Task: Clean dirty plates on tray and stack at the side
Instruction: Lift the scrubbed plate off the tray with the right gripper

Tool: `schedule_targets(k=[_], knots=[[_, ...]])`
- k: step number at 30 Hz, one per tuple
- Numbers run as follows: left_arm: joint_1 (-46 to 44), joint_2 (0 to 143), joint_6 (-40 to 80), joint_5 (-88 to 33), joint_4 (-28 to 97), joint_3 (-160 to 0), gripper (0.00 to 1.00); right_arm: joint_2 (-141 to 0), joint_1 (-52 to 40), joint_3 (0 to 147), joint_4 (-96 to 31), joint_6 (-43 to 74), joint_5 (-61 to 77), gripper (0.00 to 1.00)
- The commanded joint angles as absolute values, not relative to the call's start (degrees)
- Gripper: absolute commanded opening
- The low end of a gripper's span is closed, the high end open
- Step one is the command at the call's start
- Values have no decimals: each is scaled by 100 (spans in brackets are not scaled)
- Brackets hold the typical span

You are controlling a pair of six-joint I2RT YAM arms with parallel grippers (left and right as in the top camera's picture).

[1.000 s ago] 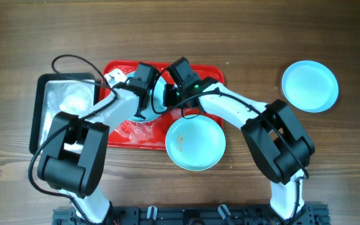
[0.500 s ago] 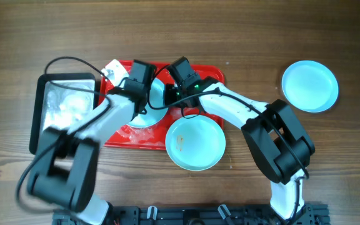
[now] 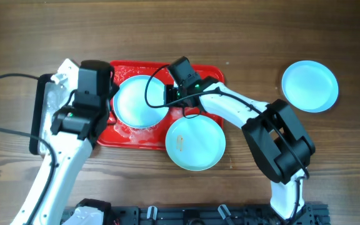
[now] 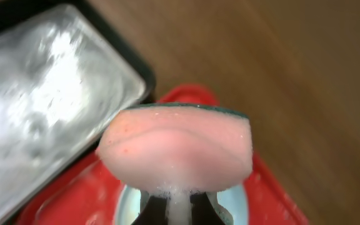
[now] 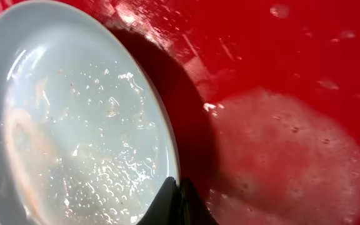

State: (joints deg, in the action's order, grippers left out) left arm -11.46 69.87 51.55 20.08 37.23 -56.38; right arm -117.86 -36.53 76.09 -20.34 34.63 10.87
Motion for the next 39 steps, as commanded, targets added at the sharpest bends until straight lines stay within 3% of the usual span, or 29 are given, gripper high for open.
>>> schedule_targets(k=[1,9,16,23,29,39], knots=[[-1096,7019,5120,1168,4263,-5662,4,-11030,-3516,7616,-2381,2792,169,4],[-1096,7384,4925,875,4729,-5662,4,-9301,-3645,7616,-3109,1568,-3426,4],[-1096,7988,4925,810,4720,-5662,4,-9067,-4427,7616,-2810,14,-6274,4],[-1096,8383,4928,810,4657,-5662,4,-9749,-4875,7616,-2471,-1048,-6477,4],[-1096,8385,4928,746,4530,-5662,4,-10390,-4888,7616,-2344,-1455,-7470,4],[-1096,8385,4928,685,4482,-5662,4,-10449,-4956,7616,-1315,-2565,-7583,4]])
